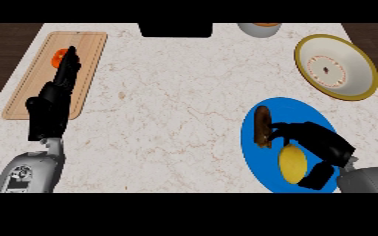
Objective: Pick the lemon from the plate and place it in the bowl
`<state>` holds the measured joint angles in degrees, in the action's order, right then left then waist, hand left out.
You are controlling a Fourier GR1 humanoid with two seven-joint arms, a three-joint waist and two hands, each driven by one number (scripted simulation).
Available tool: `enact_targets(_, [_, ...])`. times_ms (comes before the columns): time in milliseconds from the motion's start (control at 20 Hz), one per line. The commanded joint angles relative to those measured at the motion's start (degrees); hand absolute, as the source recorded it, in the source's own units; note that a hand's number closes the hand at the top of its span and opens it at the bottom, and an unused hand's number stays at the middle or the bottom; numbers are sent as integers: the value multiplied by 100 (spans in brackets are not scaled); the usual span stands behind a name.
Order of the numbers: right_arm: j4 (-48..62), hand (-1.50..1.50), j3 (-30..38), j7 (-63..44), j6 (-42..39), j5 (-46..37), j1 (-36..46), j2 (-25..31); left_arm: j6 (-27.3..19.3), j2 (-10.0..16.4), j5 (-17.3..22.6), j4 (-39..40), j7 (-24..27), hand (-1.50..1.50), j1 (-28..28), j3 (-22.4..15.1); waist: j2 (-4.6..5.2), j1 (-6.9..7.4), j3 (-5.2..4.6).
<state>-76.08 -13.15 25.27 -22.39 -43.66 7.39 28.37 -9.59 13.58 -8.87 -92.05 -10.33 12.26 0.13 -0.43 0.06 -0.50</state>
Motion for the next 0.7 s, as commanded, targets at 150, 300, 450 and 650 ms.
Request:
enact_targets(150, [-8,150,150,448,68,-93,-289,-102,153,22,5,-142,-280,0,131,193,38,-15,51])
enact_targets(300, [-495,150,360,496,-245,15,-427,91,-40,-211,-170,323,315,0,-59,189,39,-37,48])
enact_targets(450, [-340,150,-109,-735,138,-478,-13,-1020,263,-4,42,378,295,0,64,325,45,-9,47])
enact_targets(650, [-155,150,-749,-2840,658,-1238,121,-2661,316,13,8,62,177,0,21,171,51,130,43])
